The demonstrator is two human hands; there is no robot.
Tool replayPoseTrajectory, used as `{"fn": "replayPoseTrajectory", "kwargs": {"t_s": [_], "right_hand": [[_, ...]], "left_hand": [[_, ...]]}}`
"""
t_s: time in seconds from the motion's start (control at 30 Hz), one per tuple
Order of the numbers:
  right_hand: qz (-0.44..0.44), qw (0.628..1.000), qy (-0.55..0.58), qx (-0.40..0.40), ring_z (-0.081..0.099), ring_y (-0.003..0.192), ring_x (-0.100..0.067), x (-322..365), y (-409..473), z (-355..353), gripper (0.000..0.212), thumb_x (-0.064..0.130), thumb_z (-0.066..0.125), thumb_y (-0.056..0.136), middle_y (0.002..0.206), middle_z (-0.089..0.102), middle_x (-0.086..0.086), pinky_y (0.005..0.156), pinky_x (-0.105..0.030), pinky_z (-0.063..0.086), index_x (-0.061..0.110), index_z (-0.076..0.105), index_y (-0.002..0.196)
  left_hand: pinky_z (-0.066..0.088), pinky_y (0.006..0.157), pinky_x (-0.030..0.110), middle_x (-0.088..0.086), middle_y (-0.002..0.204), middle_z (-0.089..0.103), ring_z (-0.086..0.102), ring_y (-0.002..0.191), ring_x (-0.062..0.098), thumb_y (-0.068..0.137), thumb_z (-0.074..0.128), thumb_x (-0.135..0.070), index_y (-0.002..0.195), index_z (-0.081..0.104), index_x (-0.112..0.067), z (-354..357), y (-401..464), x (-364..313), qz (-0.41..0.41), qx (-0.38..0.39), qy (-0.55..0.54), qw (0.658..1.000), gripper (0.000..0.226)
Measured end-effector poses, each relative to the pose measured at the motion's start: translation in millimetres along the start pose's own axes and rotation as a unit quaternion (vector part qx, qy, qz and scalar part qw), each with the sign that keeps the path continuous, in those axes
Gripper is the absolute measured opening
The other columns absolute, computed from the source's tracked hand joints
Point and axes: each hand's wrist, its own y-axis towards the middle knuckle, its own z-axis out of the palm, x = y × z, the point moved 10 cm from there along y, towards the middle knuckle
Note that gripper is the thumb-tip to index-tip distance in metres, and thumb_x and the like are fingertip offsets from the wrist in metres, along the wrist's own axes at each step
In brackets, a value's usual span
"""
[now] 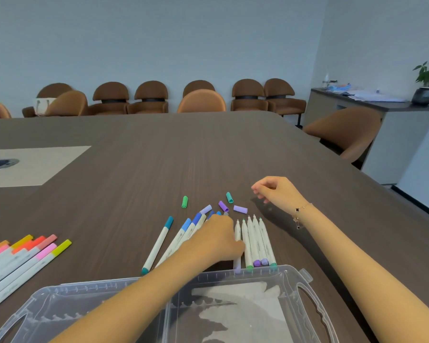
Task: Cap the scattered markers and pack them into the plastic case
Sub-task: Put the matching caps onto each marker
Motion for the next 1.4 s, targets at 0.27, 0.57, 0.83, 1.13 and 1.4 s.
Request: {"fn": "replayPoseTrajectory", "kwargs": {"t_s": [0.27, 0.57, 0.83, 1.13, 1.4], "right_hand": [[-0.045, 0.993, -0.069, 0.083, 0.062, 0.083, -0.009, 12.4, -6.9, 24.9, 0.015, 0.027, 0.063, 0.088, 0.092, 0.067, 0.008, 0.068, -0.012, 0.049, 0.021, 0.071, 0.099], [-0.056, 0.98, -0.135, 0.136, 0.058, 0.079, -0.007, 21.9, -9.6, 51.6, 0.021, 0.026, 0.065, 0.086, 0.091, 0.064, 0.005, 0.072, -0.014, 0.047, 0.015, 0.073, 0.103], [0.009, 0.981, 0.139, 0.135, 0.063, 0.09, -0.011, 24.4, -13.8, 36.3, 0.017, 0.026, 0.056, 0.094, 0.099, 0.068, 0.002, 0.08, -0.024, 0.053, 0.022, 0.064, 0.107], [0.018, 0.946, 0.275, 0.171, 0.061, 0.08, -0.01, 31.5, -21.6, 33.0, 0.016, 0.012, 0.056, 0.092, 0.089, 0.067, -0.001, 0.077, -0.018, 0.051, 0.011, 0.065, 0.105], [0.016, 0.942, 0.304, 0.138, 0.059, 0.07, -0.005, 29.8, -21.3, 22.1, 0.019, 0.021, 0.058, 0.09, 0.08, 0.067, 0.004, 0.073, -0.015, 0.051, 0.013, 0.07, 0.104]], "left_hand": [[0.04, 0.056, 0.017, -0.003, 0.061, 0.043, 0.046, 0.056, 0.008, 0.085, 0.061, -0.03, 0.065, 0.043, -0.018, 0.0, 5.5, 0.2, -0.02, -0.004, 0.021, 1.0, 0.029], [0.045, 0.074, 0.017, 0.001, 0.072, 0.06, 0.052, 0.061, 0.007, 0.09, 0.056, -0.033, 0.085, 0.069, -0.012, -9.8, 4.5, 24.9, -0.031, 0.011, -0.137, 0.99, 0.025], [0.057, 0.085, 0.035, 0.008, 0.089, 0.071, 0.072, 0.086, 0.022, 0.093, 0.058, -0.024, 0.088, 0.064, -0.009, -13.3, -6.8, 29.2, -0.05, 0.079, -0.362, 0.928, 0.017], [0.058, 0.076, 0.026, 0.005, 0.095, 0.069, 0.071, 0.08, 0.017, 0.092, 0.059, -0.023, 0.095, 0.065, -0.011, -18.7, -7.4, 22.3, -0.044, 0.08, -0.34, 0.936, 0.014], [0.057, 0.069, 0.023, 0.003, 0.092, 0.068, 0.07, 0.072, 0.013, 0.091, 0.059, -0.023, 0.093, 0.065, -0.012, -17.6, -6.9, 22.4, -0.046, 0.084, -0.339, 0.936, 0.013]]}}
